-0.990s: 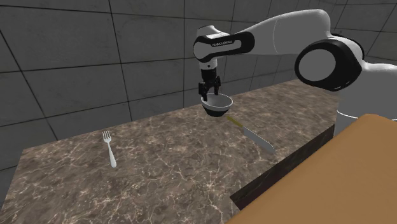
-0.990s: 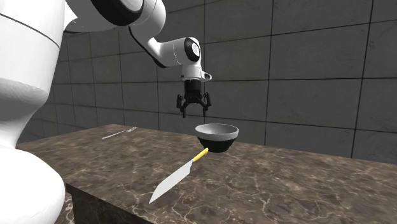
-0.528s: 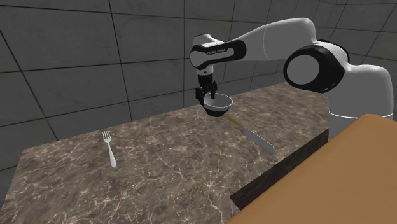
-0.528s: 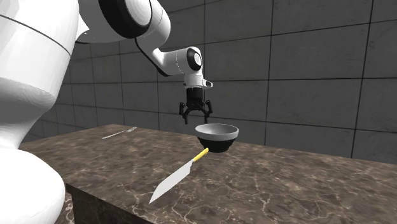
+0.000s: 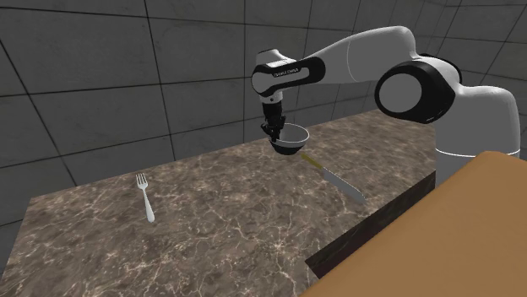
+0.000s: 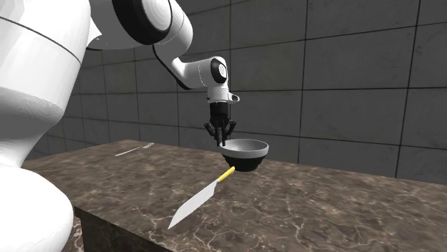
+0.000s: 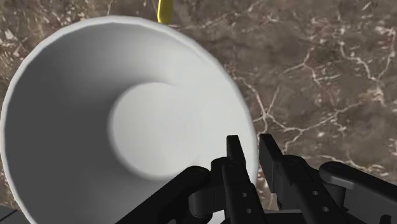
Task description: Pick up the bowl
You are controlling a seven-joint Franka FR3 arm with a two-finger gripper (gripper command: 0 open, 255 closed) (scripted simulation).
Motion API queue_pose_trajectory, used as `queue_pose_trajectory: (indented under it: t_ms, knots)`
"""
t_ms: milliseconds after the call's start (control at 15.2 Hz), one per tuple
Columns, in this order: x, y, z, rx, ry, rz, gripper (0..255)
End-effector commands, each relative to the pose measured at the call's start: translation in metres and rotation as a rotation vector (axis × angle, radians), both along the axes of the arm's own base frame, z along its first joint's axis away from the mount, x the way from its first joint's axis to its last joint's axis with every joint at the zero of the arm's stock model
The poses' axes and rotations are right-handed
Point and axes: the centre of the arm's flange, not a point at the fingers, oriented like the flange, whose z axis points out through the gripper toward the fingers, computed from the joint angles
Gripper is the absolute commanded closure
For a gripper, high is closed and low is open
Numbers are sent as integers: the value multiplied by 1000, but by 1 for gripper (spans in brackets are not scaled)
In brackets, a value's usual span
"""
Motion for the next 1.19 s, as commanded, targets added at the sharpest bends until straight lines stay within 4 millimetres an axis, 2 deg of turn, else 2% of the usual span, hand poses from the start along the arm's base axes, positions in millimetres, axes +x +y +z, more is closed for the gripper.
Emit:
queue_pose_trajectory:
  t_ms: [0,264,1122]
  knots:
    - [0,0,0,0,1,0,255]
    - [0,0,0,0,1,0,255]
    - [0,0,69,0,1,0,255]
